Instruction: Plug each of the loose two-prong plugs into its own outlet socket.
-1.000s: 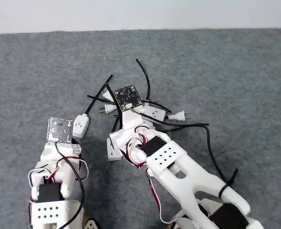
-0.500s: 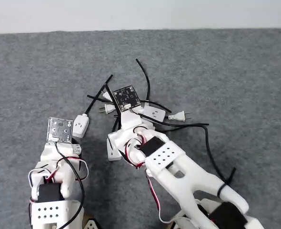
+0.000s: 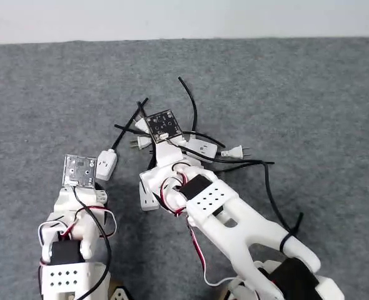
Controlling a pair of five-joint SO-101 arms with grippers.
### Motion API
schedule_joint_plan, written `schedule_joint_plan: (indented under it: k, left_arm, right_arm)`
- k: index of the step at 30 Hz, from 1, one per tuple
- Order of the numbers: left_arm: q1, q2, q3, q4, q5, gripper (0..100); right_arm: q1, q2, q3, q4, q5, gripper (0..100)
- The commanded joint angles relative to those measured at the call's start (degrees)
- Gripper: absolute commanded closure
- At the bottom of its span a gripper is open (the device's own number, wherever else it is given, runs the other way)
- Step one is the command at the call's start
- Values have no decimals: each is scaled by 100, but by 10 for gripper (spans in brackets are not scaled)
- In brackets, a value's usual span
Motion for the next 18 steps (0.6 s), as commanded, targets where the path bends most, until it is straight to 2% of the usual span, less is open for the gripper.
schedule_joint_plan:
  k: [1,18]
  left_arm:
    - [-44,-79,-66,-141,18,987]
    - [-44,-79,-57,-141,18,987]
  right_arm:
    - [-22,13,-220,119,105,991]
    - [-277,13,-308,127,633,991]
